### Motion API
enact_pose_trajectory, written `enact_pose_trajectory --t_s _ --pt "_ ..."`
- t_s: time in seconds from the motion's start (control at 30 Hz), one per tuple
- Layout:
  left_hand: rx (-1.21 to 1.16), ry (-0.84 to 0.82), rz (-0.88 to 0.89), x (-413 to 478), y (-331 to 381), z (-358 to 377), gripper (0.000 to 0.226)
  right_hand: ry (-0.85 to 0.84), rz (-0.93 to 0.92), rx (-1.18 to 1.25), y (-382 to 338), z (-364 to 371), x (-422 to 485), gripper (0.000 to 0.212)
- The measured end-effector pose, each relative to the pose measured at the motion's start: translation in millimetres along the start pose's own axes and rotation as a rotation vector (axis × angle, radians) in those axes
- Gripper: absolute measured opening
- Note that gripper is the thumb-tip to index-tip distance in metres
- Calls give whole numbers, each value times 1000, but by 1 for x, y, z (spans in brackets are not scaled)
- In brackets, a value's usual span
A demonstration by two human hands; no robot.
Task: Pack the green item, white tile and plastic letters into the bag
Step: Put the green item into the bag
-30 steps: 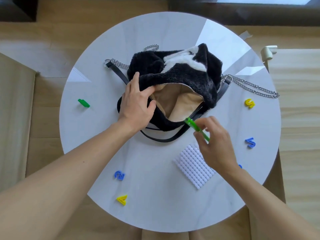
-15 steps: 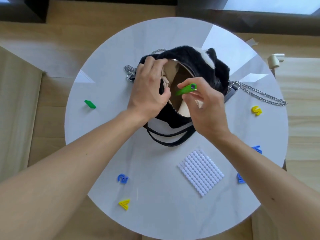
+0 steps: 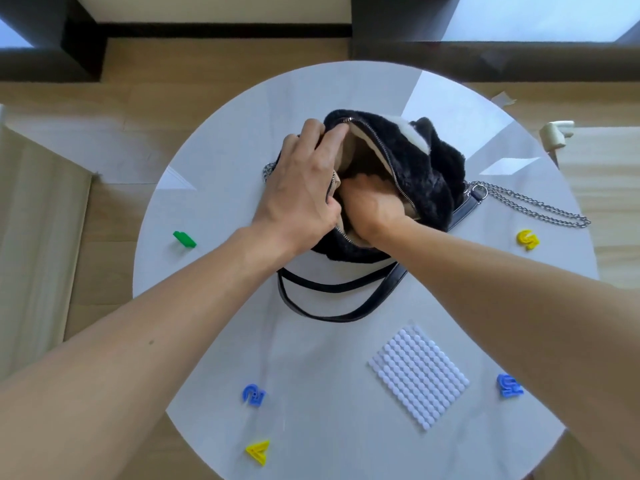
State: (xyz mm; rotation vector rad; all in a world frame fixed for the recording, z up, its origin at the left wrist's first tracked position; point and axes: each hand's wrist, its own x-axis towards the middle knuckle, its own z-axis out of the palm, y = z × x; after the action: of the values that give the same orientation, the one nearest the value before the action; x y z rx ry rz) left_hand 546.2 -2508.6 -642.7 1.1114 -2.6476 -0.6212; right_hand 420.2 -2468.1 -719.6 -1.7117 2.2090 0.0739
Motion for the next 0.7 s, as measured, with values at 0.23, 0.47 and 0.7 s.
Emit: enact_pose_trajectory --t_s 0.23,0.47,0.7 --pt "-16 -51 -35 0 -18 5 80 33 -51 -122 -9 0 -24 21" --pt "25 -74 -26 5 -20 4 79 372 -161 -328 37 -17 -75 41" --pt "53 -123 8 -5 -22 13 74 249 57 -283 68 -16 -58 88"
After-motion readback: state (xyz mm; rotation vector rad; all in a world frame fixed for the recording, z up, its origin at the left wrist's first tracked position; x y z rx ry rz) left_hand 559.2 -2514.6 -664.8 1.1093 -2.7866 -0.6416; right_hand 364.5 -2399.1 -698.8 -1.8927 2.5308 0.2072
